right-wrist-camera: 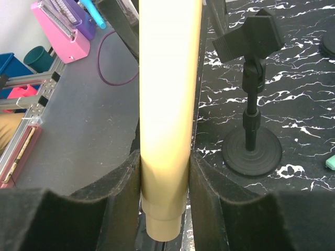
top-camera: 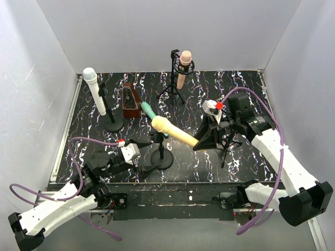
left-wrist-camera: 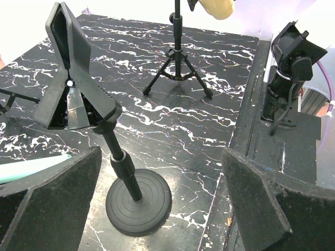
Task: Attach the microphones to the stand
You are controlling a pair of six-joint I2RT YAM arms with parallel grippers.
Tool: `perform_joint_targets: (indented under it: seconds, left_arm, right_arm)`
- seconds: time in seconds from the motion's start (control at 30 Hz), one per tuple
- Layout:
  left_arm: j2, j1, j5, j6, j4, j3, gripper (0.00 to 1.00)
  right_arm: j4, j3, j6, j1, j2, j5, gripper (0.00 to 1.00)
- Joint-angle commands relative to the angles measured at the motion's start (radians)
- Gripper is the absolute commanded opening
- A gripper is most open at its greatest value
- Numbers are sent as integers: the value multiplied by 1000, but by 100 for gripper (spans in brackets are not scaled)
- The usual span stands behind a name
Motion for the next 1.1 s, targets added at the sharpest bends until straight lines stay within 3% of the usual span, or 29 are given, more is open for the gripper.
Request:
perform_joint_targets:
  seconds: [0.0, 0.17, 0.27, 0.47, 0.6, 0.8, 1.07]
  left_arm:
    - [55, 3, -18, 27, 89, -13, 98]
    - [40, 2, -181, 37, 111, 2, 98]
    - [10, 3, -269, 15, 42, 22, 98]
    - [-22, 3, -311, -29, -21, 21, 98]
    - [-8, 3, -311, -37, 58, 1, 98]
    - [108, 3, -277, -39, 304, -19, 98]
    - [237, 12, -245, 24, 397, 5, 98]
  right_arm:
    - [80, 12, 14, 6, 11, -48, 1]
    - [132, 22, -6, 9, 39, -40, 1]
    - [134, 59, -51, 9, 68, -28, 1]
    - [149, 127, -165, 9, 152, -55, 1]
    - [216, 165, -168, 9, 208, -52, 1]
    - [301, 187, -135, 12, 261, -28, 1]
    - [332, 185, -110, 11, 275, -42, 1]
